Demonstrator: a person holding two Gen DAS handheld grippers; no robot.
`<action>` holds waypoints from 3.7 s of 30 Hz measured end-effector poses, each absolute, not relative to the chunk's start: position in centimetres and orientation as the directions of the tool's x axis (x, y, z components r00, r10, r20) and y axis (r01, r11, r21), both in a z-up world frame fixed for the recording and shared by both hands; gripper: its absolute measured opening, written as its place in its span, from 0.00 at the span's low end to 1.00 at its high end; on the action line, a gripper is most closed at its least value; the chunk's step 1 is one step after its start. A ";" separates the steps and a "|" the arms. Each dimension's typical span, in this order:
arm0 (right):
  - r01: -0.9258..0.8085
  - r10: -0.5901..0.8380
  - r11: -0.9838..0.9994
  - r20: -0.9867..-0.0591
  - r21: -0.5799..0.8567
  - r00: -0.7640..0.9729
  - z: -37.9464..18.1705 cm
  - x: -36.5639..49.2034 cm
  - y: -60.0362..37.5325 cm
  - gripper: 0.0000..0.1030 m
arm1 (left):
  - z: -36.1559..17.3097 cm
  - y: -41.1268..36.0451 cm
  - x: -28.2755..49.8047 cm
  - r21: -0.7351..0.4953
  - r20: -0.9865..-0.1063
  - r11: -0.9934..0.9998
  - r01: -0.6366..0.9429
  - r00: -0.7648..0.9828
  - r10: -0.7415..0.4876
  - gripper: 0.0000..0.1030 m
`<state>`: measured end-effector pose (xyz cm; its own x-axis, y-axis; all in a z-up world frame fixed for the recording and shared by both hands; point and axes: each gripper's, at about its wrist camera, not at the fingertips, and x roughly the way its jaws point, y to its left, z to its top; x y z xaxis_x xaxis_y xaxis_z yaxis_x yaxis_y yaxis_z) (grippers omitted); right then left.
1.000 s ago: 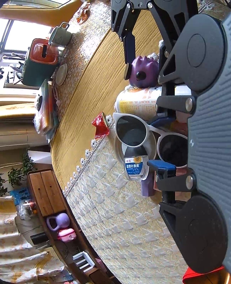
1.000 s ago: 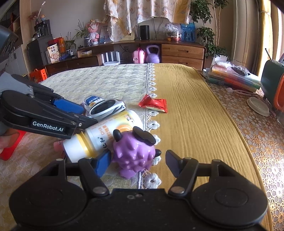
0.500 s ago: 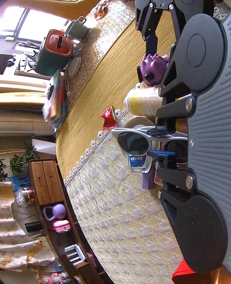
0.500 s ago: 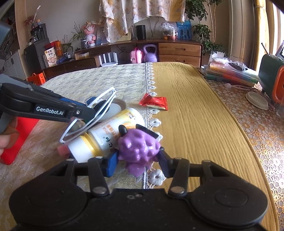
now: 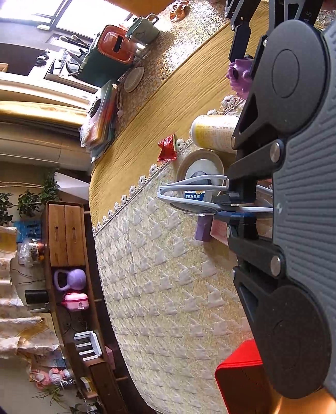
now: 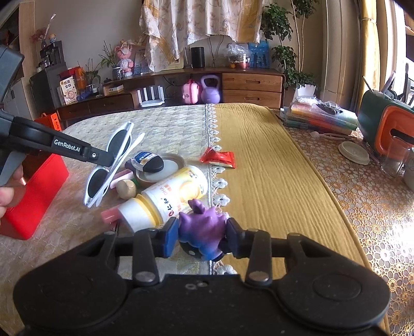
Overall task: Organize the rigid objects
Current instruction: 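Carry the sunglasses and purple toy over the red tin with both grippers, then open the left gripper to drop the sunglasses while the right gripper releases the purple toy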
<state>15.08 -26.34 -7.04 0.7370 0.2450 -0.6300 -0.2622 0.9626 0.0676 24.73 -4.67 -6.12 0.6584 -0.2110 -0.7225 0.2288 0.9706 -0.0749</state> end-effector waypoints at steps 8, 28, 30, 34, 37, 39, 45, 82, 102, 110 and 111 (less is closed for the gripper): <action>-0.286 0.274 0.955 -0.594 0.077 0.756 -4.2 13.1 -25.4 0.00 | -4.6 -2.7 22.3 -0.122 -0.734 0.974 0.189 0.644 -0.217 0.05; -0.297 0.229 0.954 -0.712 0.030 0.664 -8.4 13.0 -24.1 0.69 | -2.5 2.8 15.6 -0.166 -0.731 0.977 0.137 0.648 -0.215 0.05; -0.285 0.229 0.958 -0.709 0.042 0.667 -8.8 13.4 -24.4 0.67 | -2.5 3.0 15.1 -0.168 -0.731 0.977 0.135 0.648 -0.215 0.05; -0.284 0.236 0.957 -0.704 0.050 0.670 -9.1 14.2 -24.4 0.64 | -2.6 3.0 14.7 -0.169 -0.734 0.976 0.141 0.643 -0.220 0.05; -0.285 0.246 0.956 -0.703 0.064 0.668 -9.2 14.3 -24.3 0.57 | -2.7 2.8 14.6 -0.166 -0.735 0.976 0.143 0.641 -0.219 0.05; -0.284 0.245 0.957 -0.702 0.065 0.669 -9.1 14.2 -24.3 0.57 | -2.7 2.7 14.5 -0.164 -0.737 0.976 0.146 0.639 -0.219 0.05; -0.276 0.243 0.959 -0.699 0.067 0.672 -8.7 13.5 -24.4 0.57 | -2.9 2.6 14.5 -0.167 -0.742 0.975 0.144 0.633 -0.220 0.05; -0.541 0.497 0.832 -0.595 0.122 0.631 0.5 12.5 -10.1 0.57 | 1.3 14.2 13.0 -0.163 -0.716 0.986 -0.045 0.693 -0.086 0.05; -0.664 0.521 0.747 -0.638 0.020 0.567 -3.9 18.5 3.1 0.57 | -5.3 21.9 19.4 -0.079 -0.826 0.977 -0.196 0.561 0.046 0.05; -0.673 0.476 0.739 -0.690 -0.024 0.546 -6.0 20.7 5.9 0.57 | -6.6 22.2 21.1 -0.075 -0.842 0.977 -0.200 0.538 0.045 0.05; -0.677 0.473 0.735 -0.694 -0.030 0.544 -6.2 20.8 6.1 0.57 | -6.7 22.3 21.2 -0.076 -0.842 0.977 -0.201 0.537 0.045 0.05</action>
